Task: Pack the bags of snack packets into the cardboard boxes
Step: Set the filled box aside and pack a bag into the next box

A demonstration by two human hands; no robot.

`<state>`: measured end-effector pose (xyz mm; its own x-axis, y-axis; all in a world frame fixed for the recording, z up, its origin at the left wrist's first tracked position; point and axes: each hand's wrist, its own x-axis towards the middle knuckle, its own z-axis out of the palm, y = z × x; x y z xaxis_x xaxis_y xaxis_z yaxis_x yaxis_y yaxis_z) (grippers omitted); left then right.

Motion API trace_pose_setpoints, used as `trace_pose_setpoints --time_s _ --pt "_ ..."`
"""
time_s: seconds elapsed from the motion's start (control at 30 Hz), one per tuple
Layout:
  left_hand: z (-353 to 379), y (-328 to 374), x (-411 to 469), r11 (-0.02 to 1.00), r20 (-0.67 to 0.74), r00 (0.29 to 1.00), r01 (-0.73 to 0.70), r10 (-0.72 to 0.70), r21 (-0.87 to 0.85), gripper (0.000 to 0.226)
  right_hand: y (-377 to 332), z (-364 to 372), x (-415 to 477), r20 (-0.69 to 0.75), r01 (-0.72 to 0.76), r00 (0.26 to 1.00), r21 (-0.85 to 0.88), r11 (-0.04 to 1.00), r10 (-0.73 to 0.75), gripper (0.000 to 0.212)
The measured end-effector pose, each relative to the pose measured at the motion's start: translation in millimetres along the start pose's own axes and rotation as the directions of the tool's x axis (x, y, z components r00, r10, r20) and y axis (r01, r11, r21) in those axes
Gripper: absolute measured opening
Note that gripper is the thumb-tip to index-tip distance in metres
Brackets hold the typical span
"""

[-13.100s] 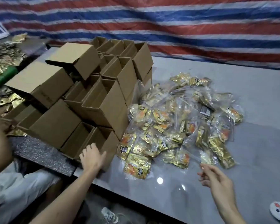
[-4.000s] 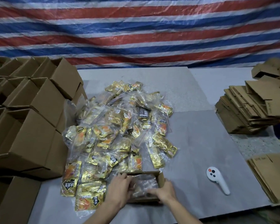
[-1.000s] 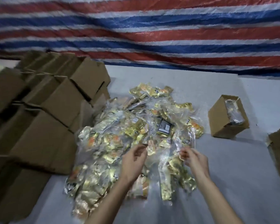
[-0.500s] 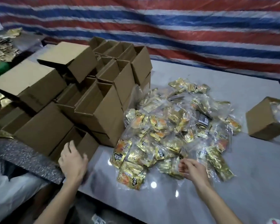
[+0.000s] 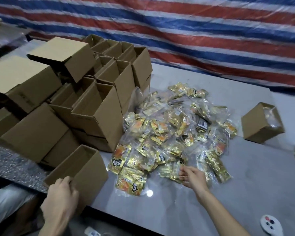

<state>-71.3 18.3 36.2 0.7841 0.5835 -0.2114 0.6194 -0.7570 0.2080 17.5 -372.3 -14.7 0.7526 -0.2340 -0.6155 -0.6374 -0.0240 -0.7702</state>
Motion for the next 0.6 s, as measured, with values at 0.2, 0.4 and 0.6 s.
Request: trace_pose_setpoints --time_s 0.2,0.4,0.6 --pt "-17 39 -40 0.898 0.091 0.894 -0.440 0.440 -0.016 0.019 -8 -2 -5 -0.003 0.027 1.000 0.000 1.000 -0.027 0.017" --pt "-13 106 -52 0.594 0.061 0.591 -0.797 0.804 -0.109 0.013 -22 -14 -22 0.046 0.022 0.999 -0.083 0.996 -0.019 0.044" --pt "37 163 -56 0.347 0.074 0.341 -0.934 0.937 -0.088 0.009 -7 -45 -29 0.057 -0.097 0.994 0.000 0.995 0.097 0.058"
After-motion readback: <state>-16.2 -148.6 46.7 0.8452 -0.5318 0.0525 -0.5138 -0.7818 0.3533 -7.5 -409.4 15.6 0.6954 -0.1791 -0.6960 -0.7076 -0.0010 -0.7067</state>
